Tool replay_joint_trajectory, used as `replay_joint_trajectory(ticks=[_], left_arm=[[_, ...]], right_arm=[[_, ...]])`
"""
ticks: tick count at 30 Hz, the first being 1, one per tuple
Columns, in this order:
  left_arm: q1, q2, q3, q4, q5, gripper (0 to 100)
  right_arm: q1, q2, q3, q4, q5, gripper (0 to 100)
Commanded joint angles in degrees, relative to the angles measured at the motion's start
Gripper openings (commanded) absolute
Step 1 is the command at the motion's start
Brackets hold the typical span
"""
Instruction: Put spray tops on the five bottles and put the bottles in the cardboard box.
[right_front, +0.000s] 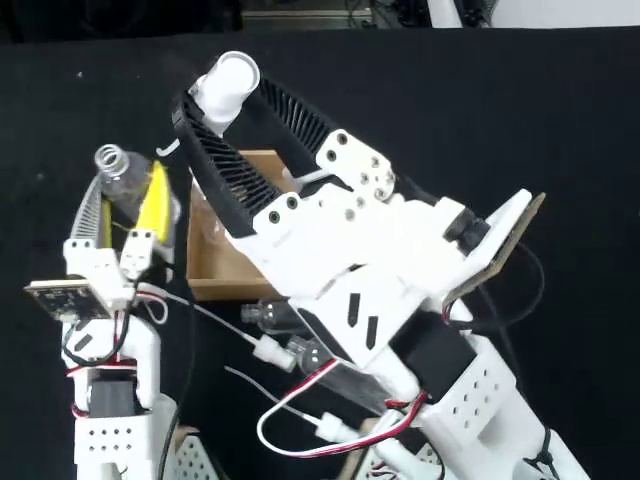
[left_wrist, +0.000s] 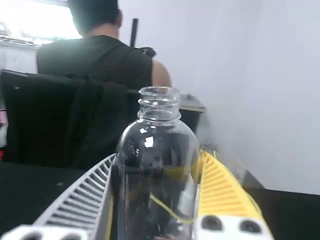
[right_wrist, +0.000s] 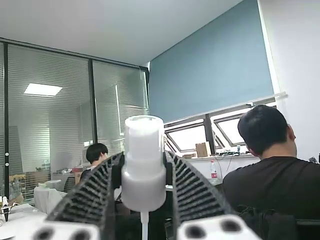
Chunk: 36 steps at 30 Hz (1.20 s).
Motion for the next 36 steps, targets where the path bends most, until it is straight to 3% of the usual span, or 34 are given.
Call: replay_joint_trajectory(ticks=[1, 7, 15, 36], left_arm=[[6.73, -0.70, 1.27, -0.62, 0.44, 3], [12.70, -0.70, 1.27, -0.62, 0.44, 3], [12.79, -0.70, 1.27, -0.62, 0.18, 3], [13.23, -0.44, 1.27, -0.62, 0.44, 3]], right_arm=[[-0.53, 0.57, -1.27, -1.05, -0.44, 1.1], [-0.79, 0.75, -1.71, 1.49, -0.53, 1.1], [0.26, 10.07, -13.93, 15.91, -0.44, 1.1], [5.71, 12.88, -15.60, 13.71, -0.09, 1.1]])
